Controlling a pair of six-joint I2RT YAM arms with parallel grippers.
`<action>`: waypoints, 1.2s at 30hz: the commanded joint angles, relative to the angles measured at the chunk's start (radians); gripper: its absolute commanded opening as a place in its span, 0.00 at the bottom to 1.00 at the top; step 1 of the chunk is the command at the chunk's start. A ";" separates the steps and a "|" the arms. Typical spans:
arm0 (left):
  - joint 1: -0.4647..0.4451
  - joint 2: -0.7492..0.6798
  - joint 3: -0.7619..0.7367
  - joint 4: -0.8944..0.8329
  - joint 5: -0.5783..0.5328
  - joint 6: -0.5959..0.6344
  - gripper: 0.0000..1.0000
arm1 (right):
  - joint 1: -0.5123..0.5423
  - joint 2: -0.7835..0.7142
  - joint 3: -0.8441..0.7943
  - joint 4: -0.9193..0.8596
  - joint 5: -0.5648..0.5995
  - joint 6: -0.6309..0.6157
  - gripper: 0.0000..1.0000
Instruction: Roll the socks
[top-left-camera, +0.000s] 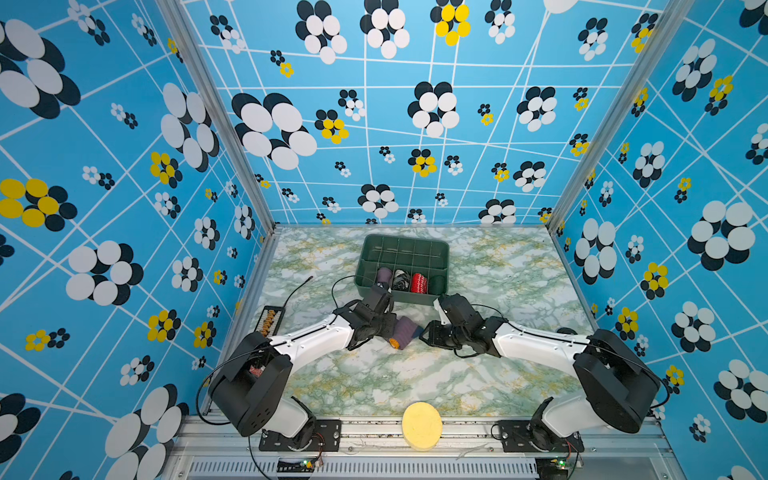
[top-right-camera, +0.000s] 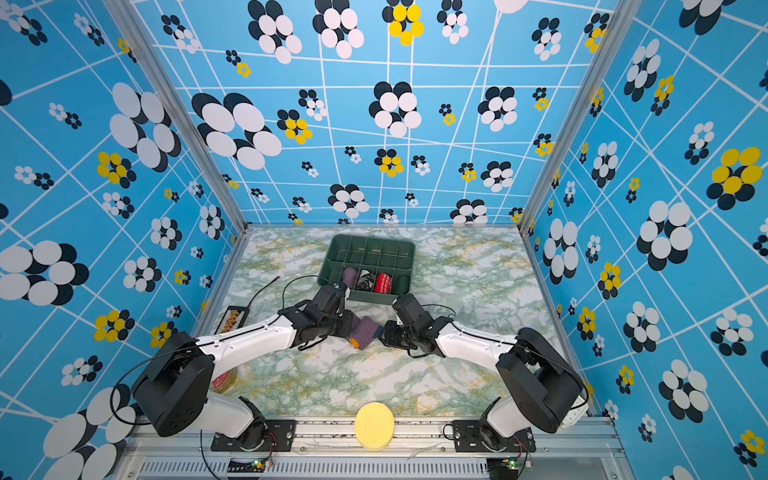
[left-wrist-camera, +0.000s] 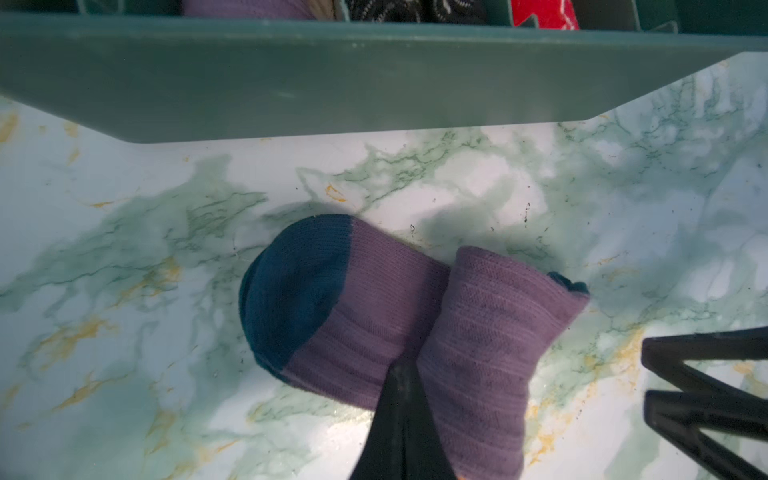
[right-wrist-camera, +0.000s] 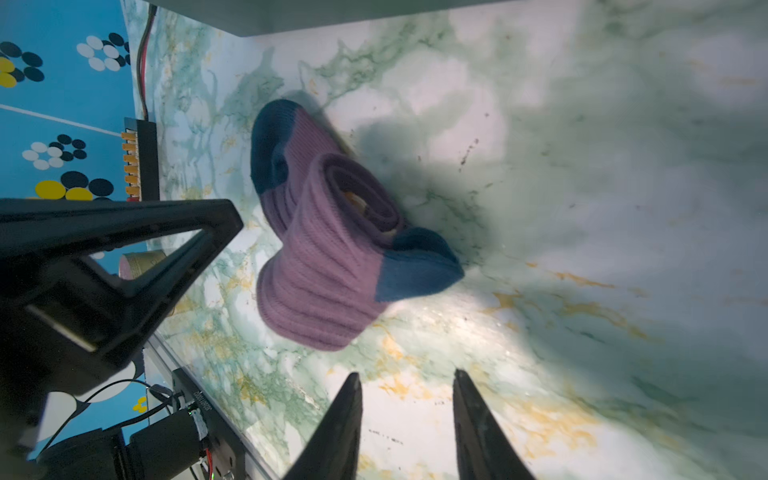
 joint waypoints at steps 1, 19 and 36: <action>0.004 0.022 -0.002 0.019 -0.014 0.015 0.04 | 0.024 0.045 0.046 -0.057 0.055 -0.023 0.38; -0.006 0.162 -0.052 0.144 0.179 -0.055 0.02 | 0.056 0.181 0.178 -0.094 0.060 -0.047 0.21; 0.001 0.249 -0.168 0.499 0.485 -0.266 0.01 | 0.061 0.173 0.186 -0.116 0.058 -0.077 0.21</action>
